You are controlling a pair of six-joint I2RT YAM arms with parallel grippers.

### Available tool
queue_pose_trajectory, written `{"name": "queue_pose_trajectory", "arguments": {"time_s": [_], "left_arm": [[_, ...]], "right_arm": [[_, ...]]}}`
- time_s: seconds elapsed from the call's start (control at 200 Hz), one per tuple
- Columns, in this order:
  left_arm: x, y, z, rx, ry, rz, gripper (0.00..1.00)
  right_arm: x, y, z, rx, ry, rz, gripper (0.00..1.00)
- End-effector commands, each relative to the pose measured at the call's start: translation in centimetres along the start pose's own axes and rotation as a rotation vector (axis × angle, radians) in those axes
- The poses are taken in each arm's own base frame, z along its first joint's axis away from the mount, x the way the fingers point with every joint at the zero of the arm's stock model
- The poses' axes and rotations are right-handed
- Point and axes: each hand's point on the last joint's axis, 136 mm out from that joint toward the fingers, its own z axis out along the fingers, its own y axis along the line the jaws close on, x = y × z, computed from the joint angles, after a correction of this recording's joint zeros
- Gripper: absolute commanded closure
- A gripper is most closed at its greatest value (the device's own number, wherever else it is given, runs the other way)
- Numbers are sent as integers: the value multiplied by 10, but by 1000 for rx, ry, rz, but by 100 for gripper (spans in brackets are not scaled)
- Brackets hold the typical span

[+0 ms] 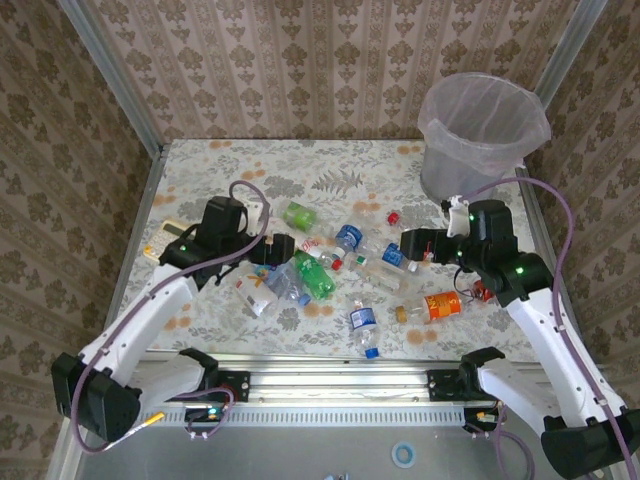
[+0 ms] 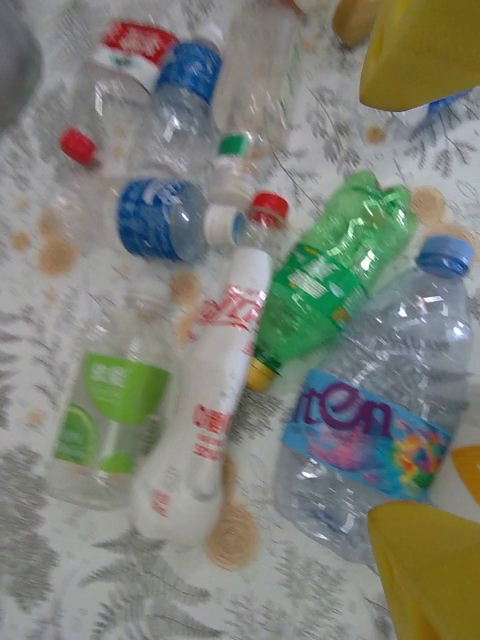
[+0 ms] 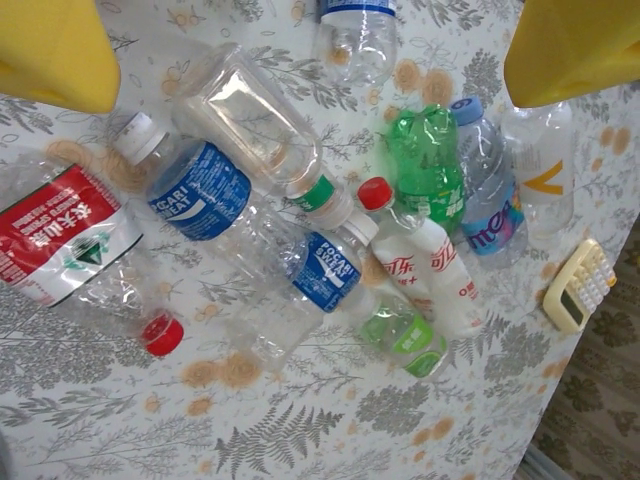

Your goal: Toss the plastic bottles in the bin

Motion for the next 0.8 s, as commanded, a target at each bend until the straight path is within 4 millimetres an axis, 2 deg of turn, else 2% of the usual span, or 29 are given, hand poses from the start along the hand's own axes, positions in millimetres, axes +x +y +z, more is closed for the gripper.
{"name": "queue_pose_trajectory", "arguments": {"time_s": [0.0,0.205,0.27,0.37,0.54,0.675,0.795], "left_arm": [[27,24,-4,-145,159,-30,0],[76,54,-11,-276,275,-245,0],[86,64,-14,-286,266,-342,0],[104,69,-10,-269,286,-449,0],[118,81,4,-298,306,-501,0],[122,76,18,-245,328,-537,1],[134,78,19,-267,361,-547,2]], "right_arm": [[0,14,-6,-58,-13,7,0],[0,17,-6,-63,-4,-10,0],[1,18,-5,-68,-2,-14,0],[0,21,-3,-82,1,-23,0],[-1,24,0,-90,0,-38,0],[1,25,0,-86,10,-51,0],[3,24,-2,-82,9,-56,0]]}}
